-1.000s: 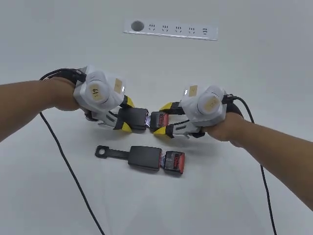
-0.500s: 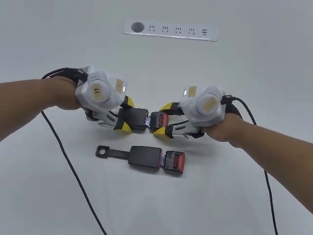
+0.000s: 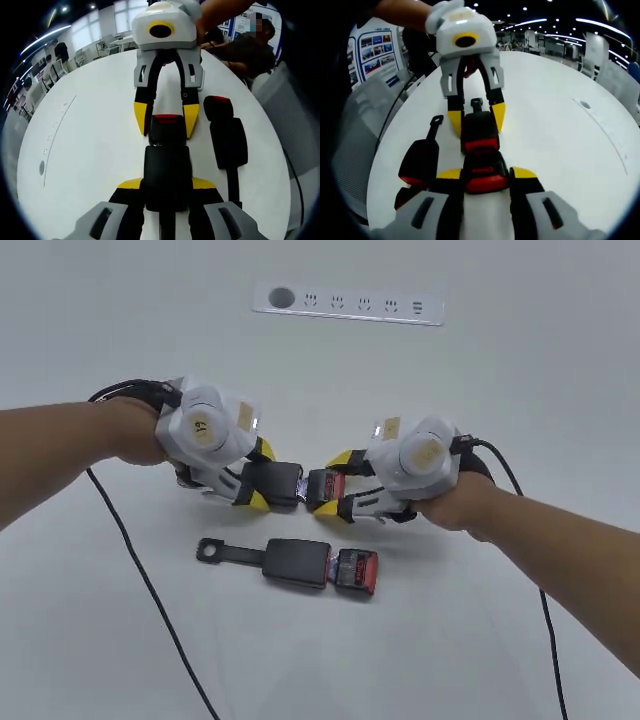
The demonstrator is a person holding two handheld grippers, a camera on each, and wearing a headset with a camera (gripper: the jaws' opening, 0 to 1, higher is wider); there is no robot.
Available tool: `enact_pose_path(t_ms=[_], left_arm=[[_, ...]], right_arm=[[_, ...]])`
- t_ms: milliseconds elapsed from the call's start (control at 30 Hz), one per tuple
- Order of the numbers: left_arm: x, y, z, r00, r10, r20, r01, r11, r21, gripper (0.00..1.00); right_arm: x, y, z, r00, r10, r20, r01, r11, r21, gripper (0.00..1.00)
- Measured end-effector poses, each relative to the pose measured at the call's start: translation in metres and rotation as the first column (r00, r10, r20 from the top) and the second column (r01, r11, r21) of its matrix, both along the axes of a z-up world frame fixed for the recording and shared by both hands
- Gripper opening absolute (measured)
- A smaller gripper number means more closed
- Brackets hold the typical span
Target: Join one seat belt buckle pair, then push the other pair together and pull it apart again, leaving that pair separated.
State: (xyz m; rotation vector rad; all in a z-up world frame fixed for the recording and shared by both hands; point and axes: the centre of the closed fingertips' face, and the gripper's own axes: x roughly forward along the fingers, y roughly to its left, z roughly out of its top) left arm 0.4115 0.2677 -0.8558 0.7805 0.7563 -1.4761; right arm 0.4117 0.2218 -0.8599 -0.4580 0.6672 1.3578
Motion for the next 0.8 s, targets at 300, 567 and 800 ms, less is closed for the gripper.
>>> enact_pose_path(t_ms=[300,567,800], left_arm=[[0.000,0.000,0.000,1.000,0.003,-0.002,-0.003,1.000,0.005,0.35],[-0.001,0.001,0.000,1.000,0.006,-0.003,-0.006,1.000,-0.004,0.35],[0.000,0.001,0.000,1.000,0.003,0.000,-0.003,1.000,-0.007,0.35]], right_arm=[[0.000,0.000,0.001,1.000,-0.001,0.003,0.001,1.000,-0.005,0.35],[0.000,-0.008,0.001,1.000,-0.008,0.002,0.008,1.000,0.004,0.35],[0.000,-0.017,0.001,1.000,-0.018,-0.012,0.018,1.000,0.009,0.35]])
